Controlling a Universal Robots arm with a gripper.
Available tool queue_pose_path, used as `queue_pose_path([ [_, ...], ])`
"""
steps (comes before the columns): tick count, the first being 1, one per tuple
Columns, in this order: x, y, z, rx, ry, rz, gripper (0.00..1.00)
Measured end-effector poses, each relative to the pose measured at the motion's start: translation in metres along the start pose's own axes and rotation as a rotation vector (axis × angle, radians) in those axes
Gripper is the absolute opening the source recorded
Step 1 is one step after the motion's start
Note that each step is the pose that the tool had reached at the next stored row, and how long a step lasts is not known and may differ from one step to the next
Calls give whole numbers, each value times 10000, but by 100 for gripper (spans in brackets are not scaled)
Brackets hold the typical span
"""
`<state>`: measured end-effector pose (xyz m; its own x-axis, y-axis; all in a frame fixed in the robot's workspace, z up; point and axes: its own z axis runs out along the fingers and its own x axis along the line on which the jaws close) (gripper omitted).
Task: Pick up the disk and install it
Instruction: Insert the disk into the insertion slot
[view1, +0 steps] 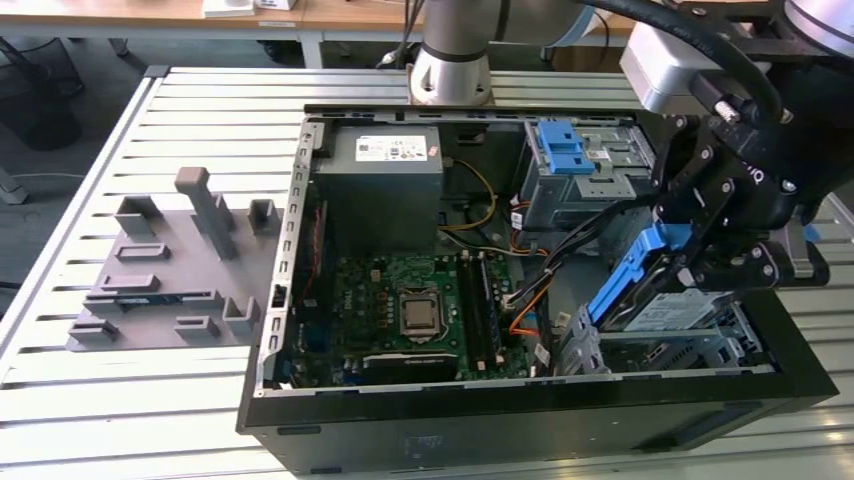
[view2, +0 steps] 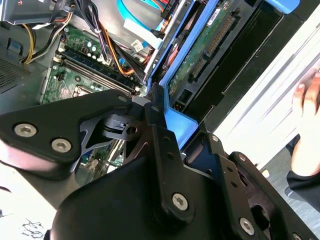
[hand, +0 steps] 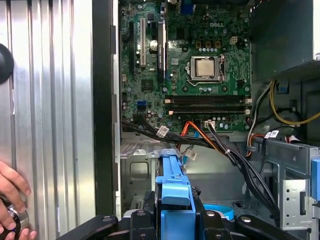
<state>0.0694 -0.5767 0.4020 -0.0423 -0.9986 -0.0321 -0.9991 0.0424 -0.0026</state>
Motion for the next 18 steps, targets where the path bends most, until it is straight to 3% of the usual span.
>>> queue_pose_path([
  [18,3,0,99,0,1,1,36],
])
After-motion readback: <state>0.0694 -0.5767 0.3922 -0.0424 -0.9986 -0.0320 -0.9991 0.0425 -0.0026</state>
